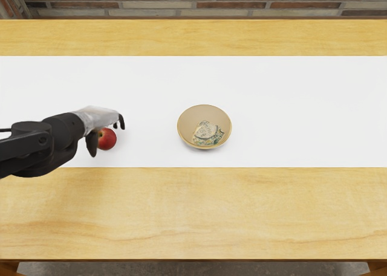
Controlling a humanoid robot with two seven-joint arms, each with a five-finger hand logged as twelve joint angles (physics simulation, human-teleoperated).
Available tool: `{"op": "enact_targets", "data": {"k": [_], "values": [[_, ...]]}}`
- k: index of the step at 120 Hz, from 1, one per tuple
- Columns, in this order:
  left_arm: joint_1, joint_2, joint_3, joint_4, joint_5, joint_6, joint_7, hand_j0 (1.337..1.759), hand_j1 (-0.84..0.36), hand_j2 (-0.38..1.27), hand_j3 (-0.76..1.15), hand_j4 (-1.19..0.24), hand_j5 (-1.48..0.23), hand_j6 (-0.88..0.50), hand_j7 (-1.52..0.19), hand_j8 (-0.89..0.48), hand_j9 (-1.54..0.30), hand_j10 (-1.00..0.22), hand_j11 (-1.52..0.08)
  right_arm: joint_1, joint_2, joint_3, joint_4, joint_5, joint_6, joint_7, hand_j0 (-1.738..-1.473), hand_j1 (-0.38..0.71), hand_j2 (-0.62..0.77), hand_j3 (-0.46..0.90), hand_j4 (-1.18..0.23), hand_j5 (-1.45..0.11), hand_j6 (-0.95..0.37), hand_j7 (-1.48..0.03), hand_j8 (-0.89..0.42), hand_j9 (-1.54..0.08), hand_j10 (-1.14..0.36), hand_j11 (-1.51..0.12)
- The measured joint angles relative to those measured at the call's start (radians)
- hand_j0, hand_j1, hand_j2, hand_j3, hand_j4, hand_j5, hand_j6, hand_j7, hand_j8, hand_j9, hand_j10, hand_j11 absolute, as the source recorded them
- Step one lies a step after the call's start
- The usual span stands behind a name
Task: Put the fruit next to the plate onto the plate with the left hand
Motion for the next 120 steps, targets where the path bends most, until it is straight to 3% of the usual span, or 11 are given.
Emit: {"op": "enact_targets", "data": {"k": [71,120], "values": [[0.036,-0.007,-0.001,-0.001,0.077,0.071,0.000,1.658,-0.11,0.08,0.00,-0.39,-0.51,-0.39,-0.51,-0.39,-0.51,-0.39,-0.51,0.000,0.000,0.000,0.000,0.000,0.000,0.000,-1.658,-0.33,0.00,0.00,-0.01,-0.02,-0.01,-0.02,-0.01,-0.02,-0.01,-0.02],[0.048,-0.006,-0.001,-0.003,0.079,0.074,0.000,1.656,-0.22,0.10,0.00,-0.48,-0.63,-0.48,-0.63,-0.48,-0.63,-0.48,-0.63,0.001,0.000,0.000,0.000,0.000,0.000,0.000,-1.658,-0.33,0.00,0.00,-0.01,-0.02,-0.01,-0.02,-0.01,-0.02,-0.01,-0.02]]}}
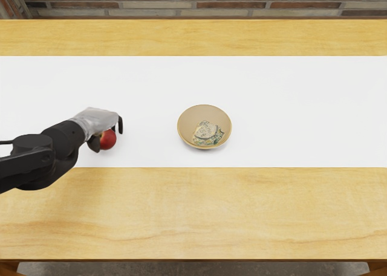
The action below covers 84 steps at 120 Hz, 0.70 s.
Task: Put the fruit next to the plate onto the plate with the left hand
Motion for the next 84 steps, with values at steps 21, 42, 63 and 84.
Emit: {"op": "enact_targets", "data": {"k": [21,42,63,84], "values": [[0.000,-0.001,0.000,0.000,-0.004,0.001,0.000,1.655,-0.25,0.16,0.00,-0.52,-0.70,-0.47,-0.69,-0.52,-0.69,-0.52,-0.69,0.000,0.000,0.000,0.000,0.000,0.000,0.000,-1.658,-0.33,0.00,0.00,-0.01,-0.02,-0.01,-0.02,-0.01,-0.02,-0.01,-0.02],[-0.002,0.000,-0.001,0.000,-0.011,0.003,0.000,1.655,-0.27,0.28,0.00,-0.60,-0.79,-0.47,-0.79,-0.52,-0.79,-0.60,-0.79,0.000,0.000,0.000,0.000,0.000,0.000,0.000,-1.658,-0.33,0.00,0.00,-0.01,-0.02,-0.01,-0.02,-0.01,-0.02,-0.01,-0.02],[0.000,0.002,-0.001,0.000,-0.012,0.002,0.000,1.654,-0.29,0.32,0.00,-0.63,-0.86,-0.43,-0.87,-0.49,-0.86,-0.65,-0.86,0.001,0.000,0.000,0.000,0.000,0.000,0.000,-1.658,-0.33,0.00,0.00,-0.01,-0.02,-0.01,-0.02,-0.01,-0.02,-0.01,-0.02],[0.000,0.002,-0.003,0.001,-0.016,0.006,0.000,1.654,-0.28,0.32,0.00,-0.62,-0.91,-0.42,-0.91,-0.48,-0.90,-0.67,-0.90,0.001,0.000,0.000,0.000,0.000,0.000,0.000,-1.658,-0.33,0.00,0.00,-0.01,-0.02,-0.01,-0.02,-0.01,-0.02,-0.01,-0.02]]}}
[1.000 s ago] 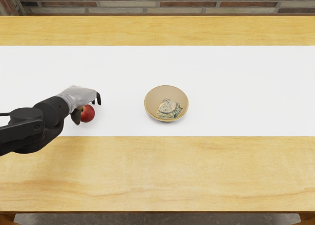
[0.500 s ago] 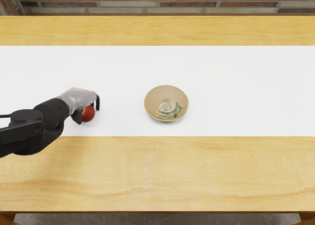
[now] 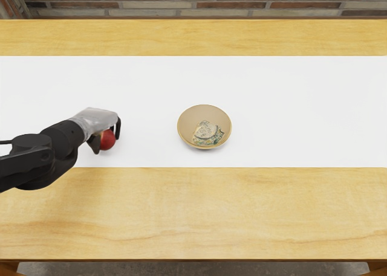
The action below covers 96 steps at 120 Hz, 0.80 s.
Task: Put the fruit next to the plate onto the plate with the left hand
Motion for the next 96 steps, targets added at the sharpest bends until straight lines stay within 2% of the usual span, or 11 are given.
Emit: {"op": "enact_targets", "data": {"k": [21,59,96], "values": [[-0.003,-0.002,-0.009,0.000,-0.022,0.002,0.000,1.653,-0.26,0.28,0.00,-0.62,-0.94,-0.42,-0.92,-0.48,-0.92,-0.68,-0.91,0.000,0.000,0.000,0.000,0.000,0.000,0.000,-1.658,-0.33,0.00,0.00,-0.01,-0.02,-0.01,-0.02,-0.01,-0.02,-0.01,-0.02],[-0.017,-0.002,-0.054,-0.001,-0.091,0.002,0.000,1.654,-0.28,0.33,0.00,-0.63,-0.93,-0.43,-0.90,-0.49,-0.89,-0.67,-0.89,0.000,0.000,0.001,0.001,0.000,0.000,0.000,-1.658,-0.33,0.00,0.00,-0.01,-0.02,-0.01,-0.02,-0.01,-0.02,-0.01,-0.02],[-0.021,-0.002,-0.170,-0.002,-0.248,-0.001,0.000,1.655,-0.28,0.33,0.00,-0.63,-0.90,-0.44,-0.87,-0.50,-0.87,-0.66,-0.87,0.001,0.000,0.001,0.002,0.000,0.000,0.000,-1.658,-0.33,0.00,0.00,-0.01,-0.02,-0.01,-0.02,-0.01,-0.02,-0.01,-0.02]]}}
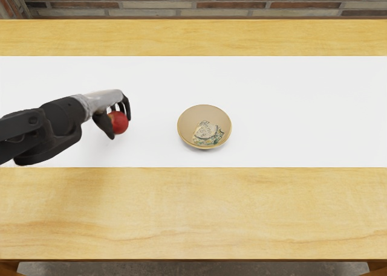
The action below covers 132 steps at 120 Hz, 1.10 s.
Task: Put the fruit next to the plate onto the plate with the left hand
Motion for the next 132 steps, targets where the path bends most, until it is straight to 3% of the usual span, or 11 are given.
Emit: {"op": "enact_targets", "data": {"k": [29,40,47,48,62,77,93,132], "values": [[-0.024,-0.005,-0.102,0.001,-0.159,-0.006,0.000,1.656,-0.30,0.35,0.00,-0.63,-0.88,-0.43,-0.85,-0.49,-0.85,-0.64,-0.85,0.001,0.000,0.000,0.000,0.000,0.000,0.000,-1.658,-0.33,0.00,0.00,-0.01,-0.02,-0.01,-0.02,-0.01,-0.02,-0.01,-0.02],[-0.027,-0.049,-0.121,0.001,-0.184,-0.007,0.000,1.656,-0.30,0.37,0.00,-0.62,-0.87,-0.43,-0.85,-0.49,-0.84,-0.64,-0.84,0.001,0.000,0.000,0.000,0.000,0.000,0.000,-1.658,-0.33,0.00,0.00,-0.01,-0.02,-0.01,-0.02,-0.01,-0.02,-0.01,-0.02],[-0.032,-0.066,-0.130,0.002,-0.191,-0.007,0.000,1.656,-0.27,0.29,0.00,-0.63,-0.87,-0.44,-0.85,-0.51,-0.84,-0.64,-0.84,0.001,0.000,0.000,0.000,0.000,0.001,0.000,-1.658,-0.33,0.00,0.00,-0.01,-0.02,-0.01,-0.02,-0.01,-0.02,-0.01,-0.02],[-0.032,-0.071,-0.131,0.002,-0.192,-0.006,0.000,1.656,-0.29,0.37,0.00,-0.63,-0.87,-0.44,-0.85,-0.50,-0.84,-0.64,-0.84,0.001,0.000,0.000,0.000,0.000,0.001,0.000,-1.658,-0.33,0.00,0.00,-0.01,-0.02,-0.01,-0.02,-0.01,-0.02,-0.01,-0.02],[-0.032,-0.105,-0.149,0.004,-0.200,-0.005,0.000,1.656,-0.25,0.27,0.00,-0.63,-0.86,-0.46,-0.85,-0.53,-0.84,-0.64,-0.84,0.001,0.000,0.000,0.000,0.000,0.001,0.000,-1.658,-0.33,0.00,0.00,-0.01,-0.02,-0.01,-0.02,-0.01,-0.02,-0.01,-0.02],[-0.032,-0.173,-0.167,0.018,-0.202,-0.004,-0.001,1.656,-0.26,0.33,0.00,-0.63,-0.86,-0.47,-0.84,-0.52,-0.84,-0.64,-0.84,0.001,0.000,0.000,0.000,0.000,0.001,0.000,-1.658,-0.33,0.00,0.00,-0.01,-0.02,-0.01,-0.02,-0.01,-0.02,-0.01,-0.02],[-0.042,-0.244,-0.179,0.057,-0.202,-0.005,0.000,1.656,-0.24,0.27,0.00,-0.63,-0.86,-0.48,-0.84,-0.54,-0.84,-0.63,-0.84,0.001,0.000,0.000,0.000,0.000,0.001,0.000,-1.658,-0.33,0.00,0.00,-0.01,-0.02,-0.01,-0.02,-0.01,-0.02,-0.01,-0.02],[-0.070,-0.352,-0.180,0.208,-0.201,-0.003,-0.001,1.656,-0.29,0.34,0.00,-0.63,-0.85,-0.45,-0.84,-0.51,-0.84,-0.63,-0.84,0.001,0.000,0.000,0.000,0.000,0.000,0.000,-1.658,-0.33,0.00,0.00,-0.01,-0.02,-0.01,-0.02,-0.01,-0.02,-0.01,-0.02]]}}
